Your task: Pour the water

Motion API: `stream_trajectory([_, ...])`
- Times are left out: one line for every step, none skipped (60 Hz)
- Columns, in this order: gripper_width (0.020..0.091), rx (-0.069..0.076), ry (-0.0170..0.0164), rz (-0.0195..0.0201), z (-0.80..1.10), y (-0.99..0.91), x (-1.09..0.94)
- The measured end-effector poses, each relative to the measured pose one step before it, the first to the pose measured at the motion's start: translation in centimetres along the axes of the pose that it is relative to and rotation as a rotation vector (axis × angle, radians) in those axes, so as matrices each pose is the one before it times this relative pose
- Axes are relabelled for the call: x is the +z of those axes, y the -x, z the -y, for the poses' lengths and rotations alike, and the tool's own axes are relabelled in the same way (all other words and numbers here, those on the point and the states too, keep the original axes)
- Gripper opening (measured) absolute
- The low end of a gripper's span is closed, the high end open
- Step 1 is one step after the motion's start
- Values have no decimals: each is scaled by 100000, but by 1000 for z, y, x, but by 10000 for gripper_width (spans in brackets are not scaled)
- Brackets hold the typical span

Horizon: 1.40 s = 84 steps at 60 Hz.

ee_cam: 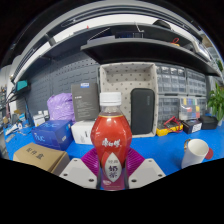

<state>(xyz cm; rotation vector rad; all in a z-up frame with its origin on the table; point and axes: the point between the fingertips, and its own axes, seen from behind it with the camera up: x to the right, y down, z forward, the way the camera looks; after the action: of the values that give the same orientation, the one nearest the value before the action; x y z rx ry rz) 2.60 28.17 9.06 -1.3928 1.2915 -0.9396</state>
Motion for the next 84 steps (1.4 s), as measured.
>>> stream_trajectory([303,-19,-639,275,-89,-15,7])
stream_trajectory([294,-130,-196,85,-10,20,54])
stream_trajectory([293,-252,-86,-78,25,-17,24])
stream_trajectory([293,111,-179,38,19,0,31])
stream_trajectory([292,227,-49,7,4,19,-5])
stream_trajectory([292,119,155,-327,129,157,106])
stream_trajectory([292,16,261,-8,-75,-41,-53])
stream_trajectory([291,206,278,105,-41,-16,-74])
stream_trajectory([291,398,264,90,-41,-30,-42])
stream_trajectory([291,537,151,107,16,-36,-28])
stream_trajectory([292,732,216,129,-13,-56,3])
stream_trajectory([292,967,397,112,26,-62,12])
stream_trajectory([292,1268,562,-2,6,-115,11])
stream_trajectory([291,1539,706,-3,-17,-145,37])
stream_trajectory([292,1985,409,348,58,-166,134])
stream_trajectory([291,2840,817,546,60,-35,12])
stream_trajectory([290,3455,924,706,31,-58,-14])
stream_trajectory([291,3698,506,666,98,-40,-36])
stream_trajectory([291,3755,57,513,243,-96,-93])
stream_trajectory([290,4153,-58,444,275,-126,-138])
stream_trajectory([291,4341,-186,365,337,-134,-174])
stream_trajectory([291,4171,-633,359,455,-144,-235])
stream_trajectory([291,4087,-829,185,529,-170,-284])
stream_trajectory([292,4151,-995,328,636,-156,-226])
stream_trajectory([291,4840,-846,199,498,-263,-291])
stream_trajectory([293,5099,-930,13,529,-211,-196])
stream_trajectory([293,5015,-1159,144,554,-138,-183])
stream_trajectory([293,4995,-1178,254,596,-154,-136])
stream_trajectory([291,5334,-734,436,540,-118,-169])
stream_trajectory([292,5557,-472,403,488,-123,-85])
stream_trajectory([291,5366,-354,588,472,-86,-79])
stream_trajectory([291,5113,-264,548,456,-67,-59])
stream_trajectory([291,5097,-223,324,406,-148,-65])
stream_trajectory([291,4844,-431,-726,283,101,-296])
stream_trajectory([300,4875,-235,405,569,-20,72])
stream_trajectory([288,3827,-330,762,656,-411,127])
stream_trajectory([288,3863,-103,9,400,-195,13])
stream_trajectory([287,4440,463,-57,204,-183,12])
stream_trajectory([288,4957,782,-69,147,-141,-12])
stream_trajectory([287,4524,432,23,200,-103,4])
stream_trajectory([286,3471,-259,243,272,-49,1])
stream_trajectory([287,2666,-497,398,333,-31,23])
stream_trajectory([286,2778,-9,411,260,-20,35])
stream_trajectory([286,3672,880,244,74,-62,23])
stream_trajectory([287,4298,636,-726,-364,160,-307])
stream_trajectory([287,3751,677,130,114,-46,92])
stream_trajectory([287,2815,-222,-413,176,89,108])
stream_trajectory([287,2578,-228,320,246,-30,38])
stream_trajectory([287,2871,-79,184,141,-19,0])
stream_trajectory([287,3280,295,113,77,26,7])
stream_trajectory([287,3361,341,288,75,16,26])
stream_trajectory([286,3130,153,491,92,101,12])
stream_trajectory([287,3045,-108,580,102,132,21])
stream_trajectory([287,2826,-205,561,91,75,12])
stream_trajectory([285,2828,-85,382,117,50,5])
stream_trajectory([285,2891,1,-464,-134,120,-254])
stream_trajectory([286,2792,723,-149,83,35,178])
stream_trajectory([286,2573,734,-346,-43,-54,105])
stream_trajectory([286,2302,521,-304,-14,-64,55])
stream_trajectory([287,1945,193,-221,59,-43,74])
stream_trajectory([287,1788,113,-180,77,-92,100])
stream_trajectory([287,2161,296,-196,48,-73,68])
stream_trajectory([287,2556,420,-188,34,-43,39])
stream_trajectory([288,2517,281,-63,75,-50,29])
stream_trajectory([288,1829,11,93,-75,-228,-566])
stream_trajectory([287,1623,-364,320,322,273,198])
stream_trajectory([288,1079,-712,429,171,107,20])
stream_trajectory([288,1142,-330,283,114,59,-41])
stream_trajectory([287,1326,-163,152,82,57,-45])
stream_trajectory([287,1176,-318,115,85,67,-49])
stream_trajectory([287,749,-540,164,189,78,-65])
stream_trajectory([287,206,-178,50,270,-44,-395])
stream_trajectory([287,-14,-279,59,113,66,-66])
stream_trajectory([286,-203,-76,-37,88,46,-4])
stream_trajectory([288,-174,220,-345,189,226,65])
stream_trajectory([287,-485,298,-161,-23,39,-10])
stream_trajectory([287,-683,435,-236,-38,21,-4])
stream_trajectory([287,-1123,392,-308,-42,-20,-56])
stream_trajectory([288,-1587,211,-415,8,-38,-39])
stream_trajectory([287,-1985,151,-562,17,-53,-48])
stream_trajectory([287,-2149,284,-806,-15,-73,-60])
stream_trajectory([286,-2365,419,-969,-155,-131,-489])
stream_trajectory([287,-2428,713,-630,-23,83,9])
stream_trajectory([287,-3031,563,-828,-171,18,-181])
